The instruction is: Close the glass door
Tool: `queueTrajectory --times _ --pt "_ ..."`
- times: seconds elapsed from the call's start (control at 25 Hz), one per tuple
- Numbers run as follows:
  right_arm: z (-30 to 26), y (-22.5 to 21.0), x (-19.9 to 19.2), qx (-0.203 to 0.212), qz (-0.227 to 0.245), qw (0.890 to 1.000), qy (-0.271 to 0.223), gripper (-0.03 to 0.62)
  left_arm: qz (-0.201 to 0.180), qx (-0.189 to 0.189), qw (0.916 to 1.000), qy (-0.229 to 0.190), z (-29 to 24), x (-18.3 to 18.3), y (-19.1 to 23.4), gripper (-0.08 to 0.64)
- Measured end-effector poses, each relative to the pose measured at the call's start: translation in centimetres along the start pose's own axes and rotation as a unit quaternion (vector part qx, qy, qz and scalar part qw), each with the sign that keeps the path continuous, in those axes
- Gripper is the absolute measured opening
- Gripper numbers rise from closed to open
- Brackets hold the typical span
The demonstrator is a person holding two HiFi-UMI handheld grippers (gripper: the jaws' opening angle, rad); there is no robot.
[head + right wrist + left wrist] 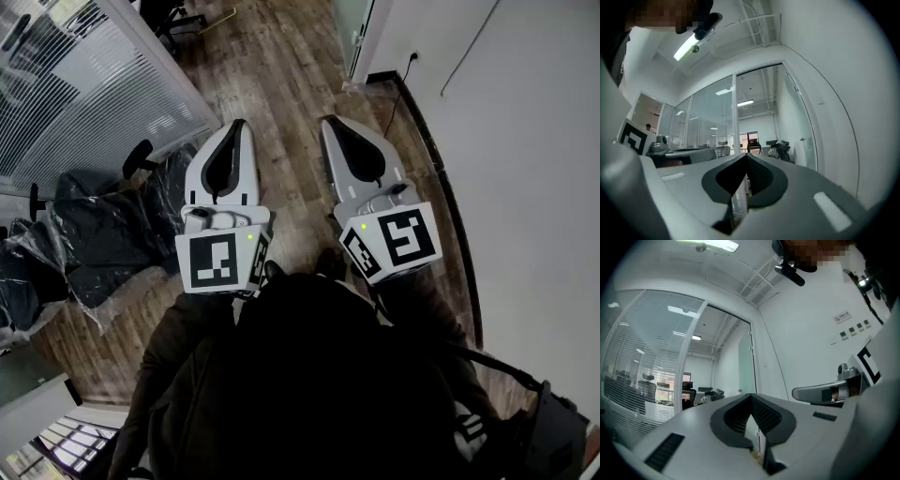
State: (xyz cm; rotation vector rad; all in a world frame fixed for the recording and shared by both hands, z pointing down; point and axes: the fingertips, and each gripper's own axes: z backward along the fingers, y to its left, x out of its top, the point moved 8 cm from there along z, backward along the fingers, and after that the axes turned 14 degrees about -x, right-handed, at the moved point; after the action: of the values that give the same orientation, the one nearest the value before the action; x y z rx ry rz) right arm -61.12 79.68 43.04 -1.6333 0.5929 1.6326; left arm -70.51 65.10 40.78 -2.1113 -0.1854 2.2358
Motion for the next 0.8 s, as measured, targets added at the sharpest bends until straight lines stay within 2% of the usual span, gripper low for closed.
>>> queueTrajectory --times 0.2,0.44,0.6,0.8 --pt "-0.9 -2.0 -0.2 0.005 -0.001 1.0 0.0 0.0 0.0 0.007 1.0 0.004 -1.9 -0.4 -0.7 -0.003" --pt "-3.5 -5.2 -1.5 0.012 -0.023 1.0 0.005 0.002 0.004 0.024 0.9994 0.023 -4.4 -2.2 -0.7 -0.003" --pt "-6.7 -5.7 -2.8 0.018 -0.018 0.999 0.021 0.002 0.011 0.041 0.9984 0.037 -6.1 -3.6 1.6 -0.003" --pt "-13.7 -7.5 -5.1 0.021 -0.015 0.999 0.034 0.002 0.024 0.046 0.9978 0.041 -11.5 -6.5 6.4 -0.003"
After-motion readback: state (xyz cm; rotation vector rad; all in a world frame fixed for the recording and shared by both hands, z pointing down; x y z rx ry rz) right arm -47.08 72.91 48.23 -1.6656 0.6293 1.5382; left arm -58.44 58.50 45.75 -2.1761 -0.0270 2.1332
